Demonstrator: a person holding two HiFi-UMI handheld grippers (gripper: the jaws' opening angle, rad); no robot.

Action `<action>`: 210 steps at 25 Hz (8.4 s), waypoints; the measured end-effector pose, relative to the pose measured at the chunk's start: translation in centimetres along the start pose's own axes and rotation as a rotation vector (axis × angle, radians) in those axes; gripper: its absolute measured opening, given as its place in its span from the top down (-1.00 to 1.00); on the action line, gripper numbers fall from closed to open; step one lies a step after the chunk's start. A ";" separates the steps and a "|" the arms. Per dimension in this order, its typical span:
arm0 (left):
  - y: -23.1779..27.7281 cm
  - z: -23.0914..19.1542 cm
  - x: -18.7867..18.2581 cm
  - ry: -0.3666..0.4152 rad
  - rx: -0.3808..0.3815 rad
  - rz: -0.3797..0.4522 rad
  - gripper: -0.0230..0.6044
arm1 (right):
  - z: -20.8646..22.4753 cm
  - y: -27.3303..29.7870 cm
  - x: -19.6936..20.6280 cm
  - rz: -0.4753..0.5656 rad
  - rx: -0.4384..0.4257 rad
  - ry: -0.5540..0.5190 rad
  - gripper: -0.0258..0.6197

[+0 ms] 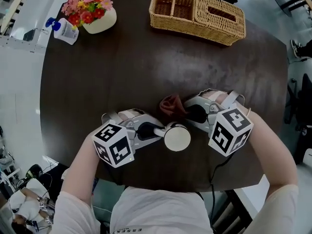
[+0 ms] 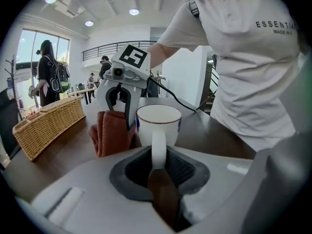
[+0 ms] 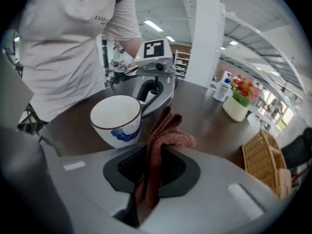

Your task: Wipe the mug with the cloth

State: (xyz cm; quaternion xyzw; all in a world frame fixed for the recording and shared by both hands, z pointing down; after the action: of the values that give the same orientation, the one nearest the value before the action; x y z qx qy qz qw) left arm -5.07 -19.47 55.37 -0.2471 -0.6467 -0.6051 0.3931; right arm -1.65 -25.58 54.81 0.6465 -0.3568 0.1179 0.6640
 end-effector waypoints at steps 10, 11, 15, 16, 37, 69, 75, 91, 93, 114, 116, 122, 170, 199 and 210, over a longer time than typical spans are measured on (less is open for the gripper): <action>-0.2 -0.3 0.2 -0.110 -0.040 0.052 0.70 | -1.2 0.7 -0.7 -0.120 -0.199 -0.364 0.67; -0.3 -0.3 0.3 -0.115 -0.048 0.053 0.69 | -1.4 0.7 -0.6 -0.117 -0.194 -0.354 0.67; -0.4 -0.3 0.3 -0.149 -0.087 0.062 0.70 | -2.0 0.2 0.2 -0.105 -0.161 -0.288 0.67; -0.4 -0.3 0.2 -0.161 -0.098 0.065 0.69 | -2.2 0.0 0.4 -0.104 -0.152 -0.272 0.67; -0.6 0.5 0.1 -0.313 -0.382 0.054 0.69 | -8.2 -1.6 1.9 0.012 0.136 0.289 0.66; -5.8 1.4 -14.4 -0.298 -0.551 0.439 0.71 | -8.7 -7.9 1.7 0.330 0.633 0.966 0.66; -6.5 0.6 -15.2 -0.326 -0.582 0.483 0.71 | -7.7 -9.3 -2.6 0.531 0.675 0.937 0.66; -6.1 1.1 -15.3 -0.241 -0.557 0.491 0.71 | -10.7 -8.3 -3.9 0.640 0.494 0.961 0.66; -5.8 1.2 -15.3 -0.214 -0.551 0.468 0.71 | -11.3 -8.5 -3.1 0.621 0.498 0.967 0.66; 0.4 0.5 -6.7 -0.156 -0.518 0.355 0.73 | -11.6 -7.9 5.4 0.542 0.663 1.103 0.66; 0.4 0.7 -5.8 -0.249 -0.522 0.369 0.73 | -11.6 -7.7 5.4 0.541 0.661 1.102 0.66; 0.1 1.2 -4.2 -0.362 -0.530 0.381 0.72 | -11.7 -7.3 5.3 0.528 0.651 1.098 0.66; -17.2 29.1 -22.3 -0.339 -1.325 0.414 0.93 | -33.0 -17.2 -19.4 0.516 1.283 0.767 0.67; -11.8 53.6 -32.8 -0.221 -1.181 0.454 0.93 | -59.9 -17.3 -29.0 0.530 1.299 0.784 0.68; -11.0 56.9 -33.4 -0.197 -1.217 0.413 0.93 | -63.1 -17.9 -29.7 0.531 1.290 0.760 0.68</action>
State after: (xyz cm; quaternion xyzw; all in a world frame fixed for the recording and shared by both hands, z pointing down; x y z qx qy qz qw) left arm -6.74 39.78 24.30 -0.5991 -0.1606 -0.7499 0.2301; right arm 8.38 40.48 28.05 0.7123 -0.1091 0.6683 0.1846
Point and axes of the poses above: the fingertips, and each gripper's own axes: y forward along the fingers, z to its right, x out of its underside, the point moved 1 cm from there along -y, backward along the fingers, and after that the axes turned 4 degrees about y, right-handed, at the moved point
